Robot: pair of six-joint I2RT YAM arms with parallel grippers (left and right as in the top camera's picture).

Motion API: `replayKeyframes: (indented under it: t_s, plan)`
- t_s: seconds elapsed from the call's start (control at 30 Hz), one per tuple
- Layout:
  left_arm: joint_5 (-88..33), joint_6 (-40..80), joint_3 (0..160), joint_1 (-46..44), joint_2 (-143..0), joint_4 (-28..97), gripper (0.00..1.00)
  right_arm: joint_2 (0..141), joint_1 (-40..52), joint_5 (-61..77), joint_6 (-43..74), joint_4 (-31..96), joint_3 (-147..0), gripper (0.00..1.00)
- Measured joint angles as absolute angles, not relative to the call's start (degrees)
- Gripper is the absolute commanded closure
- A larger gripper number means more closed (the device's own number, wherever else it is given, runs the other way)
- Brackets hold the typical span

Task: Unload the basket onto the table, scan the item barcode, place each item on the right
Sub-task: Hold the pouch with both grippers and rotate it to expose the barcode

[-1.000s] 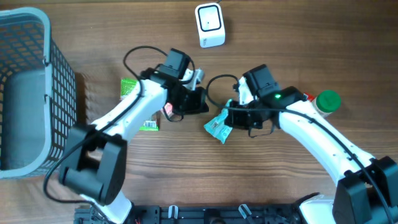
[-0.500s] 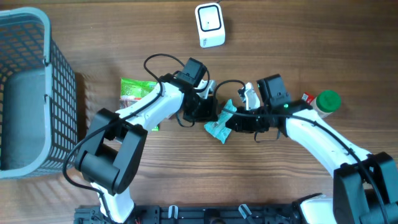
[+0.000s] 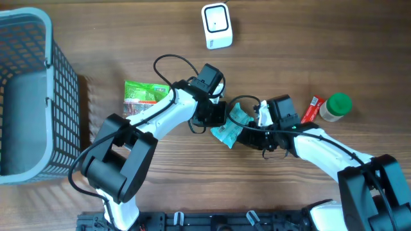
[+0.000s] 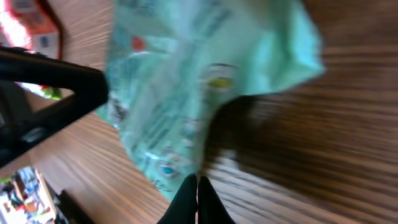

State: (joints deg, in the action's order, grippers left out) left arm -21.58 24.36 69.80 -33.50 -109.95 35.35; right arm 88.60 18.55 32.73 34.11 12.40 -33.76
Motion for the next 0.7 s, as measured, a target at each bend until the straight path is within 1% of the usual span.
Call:
replayKeyframes:
  t_s: [0.3,0.5,0.7]
  plan:
    - [-20.6,24.4,69.3,-33.3,-112.3,33.6,0.96,88.6,18.5,30.8,35.8,12.3,-33.7,0.96]
    - [-20.6,24.4,69.3,-33.3,-112.3,33.7,0.96,88.4,18.5,36.2,35.7,9.4,-33.7,0.96]
    - [-20.4,24.4,69.3,-33.3,-111.9,34.0,0.96,84.9,18.5,40.9,35.5,6.2,-34.2,0.96]
